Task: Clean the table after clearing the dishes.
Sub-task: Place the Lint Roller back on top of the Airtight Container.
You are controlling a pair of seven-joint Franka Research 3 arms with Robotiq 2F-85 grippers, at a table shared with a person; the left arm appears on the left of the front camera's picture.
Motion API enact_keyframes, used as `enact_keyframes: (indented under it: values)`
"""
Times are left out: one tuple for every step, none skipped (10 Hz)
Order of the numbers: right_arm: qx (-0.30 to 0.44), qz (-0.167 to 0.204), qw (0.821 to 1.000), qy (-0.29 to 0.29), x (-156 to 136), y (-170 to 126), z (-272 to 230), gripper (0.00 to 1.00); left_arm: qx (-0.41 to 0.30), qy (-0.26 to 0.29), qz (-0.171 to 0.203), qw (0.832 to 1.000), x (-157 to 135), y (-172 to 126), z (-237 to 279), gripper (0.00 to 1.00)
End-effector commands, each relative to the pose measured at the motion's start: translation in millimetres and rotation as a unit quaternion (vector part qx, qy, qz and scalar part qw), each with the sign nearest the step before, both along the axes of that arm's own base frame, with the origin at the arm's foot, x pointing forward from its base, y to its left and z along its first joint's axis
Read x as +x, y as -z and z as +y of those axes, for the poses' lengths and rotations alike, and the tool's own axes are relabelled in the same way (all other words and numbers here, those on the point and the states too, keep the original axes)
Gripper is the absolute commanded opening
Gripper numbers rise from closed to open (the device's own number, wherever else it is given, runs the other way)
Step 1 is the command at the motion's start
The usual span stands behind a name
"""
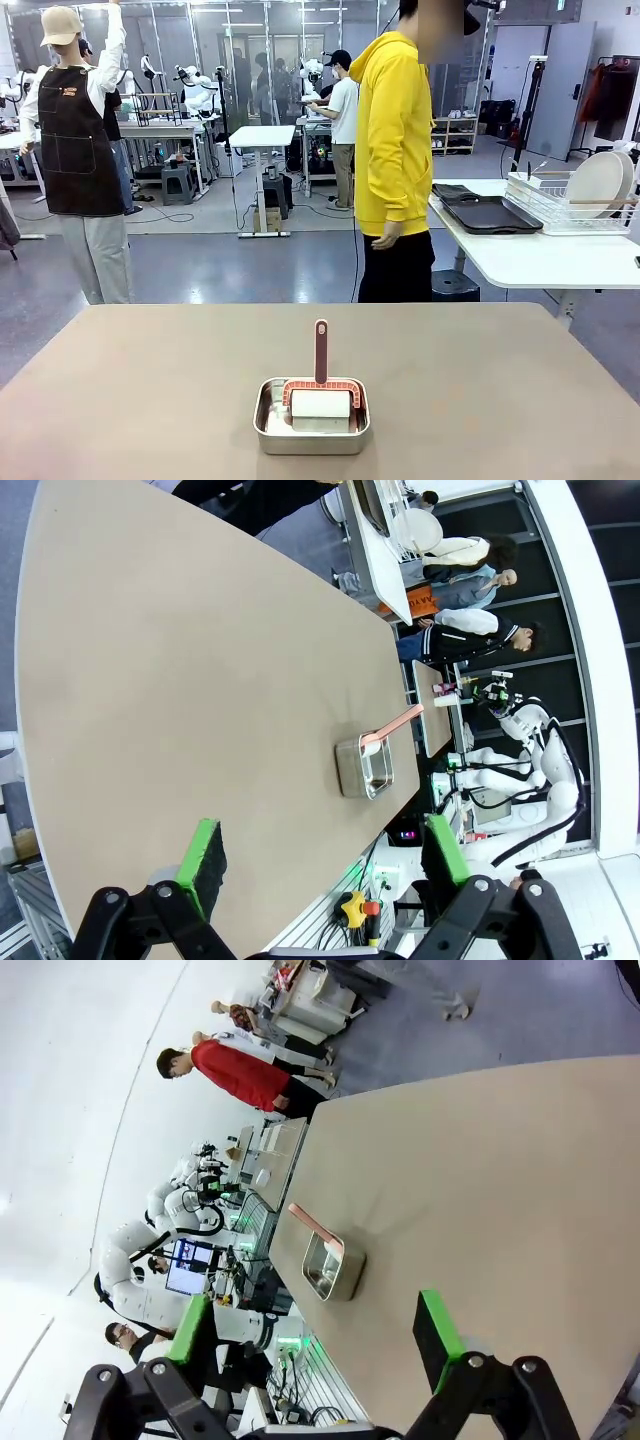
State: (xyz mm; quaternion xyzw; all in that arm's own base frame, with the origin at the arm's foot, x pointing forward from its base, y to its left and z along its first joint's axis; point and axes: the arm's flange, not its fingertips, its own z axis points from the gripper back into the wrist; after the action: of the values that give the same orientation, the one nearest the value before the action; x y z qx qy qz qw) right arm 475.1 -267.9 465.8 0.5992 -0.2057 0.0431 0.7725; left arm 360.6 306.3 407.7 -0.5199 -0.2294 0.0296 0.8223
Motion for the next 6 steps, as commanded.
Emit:
enact_keyframes:
  values:
    - [0.000,0.008,1.000,-0.008,-19.5,-2.4,8.4,1.00,-0.006,0.001,-0.010,1.000,-4.0,-0.7,1.5,1.00]
    - [0.000,0.008,1.000,-0.008,-19.5,-2.4,8.4,1.00,-0.006,0.001,-0.010,1.000,-4.0,-0.7,1.5,1.00]
    - [0.000,0.008,1.000,-0.008,-19.5,-2.4,8.4,1.00,-0.006,0.001,-0.010,1.000,-4.0,-0.7,1.5,1.00]
    - [0.000,0.008,1.000,-0.008,-19.5,-2.4,8.4,1.00,-0.006,0.001,-0.010,1.000,-4.0,-0.7,1.5,1.00]
    - [0.000,0.008,1.000,-0.008,-19.5,-2.4,8.4,1.00,-0.006,0.001,-0.010,1.000,-4.0,-0.7,1.5,1.00]
    - [0.000,0.008,1.000,-0.008,-19.5,-2.4,8.4,1.00,-0.006,0.001,-0.010,1.000,-4.0,-0.7,1.5,1.00]
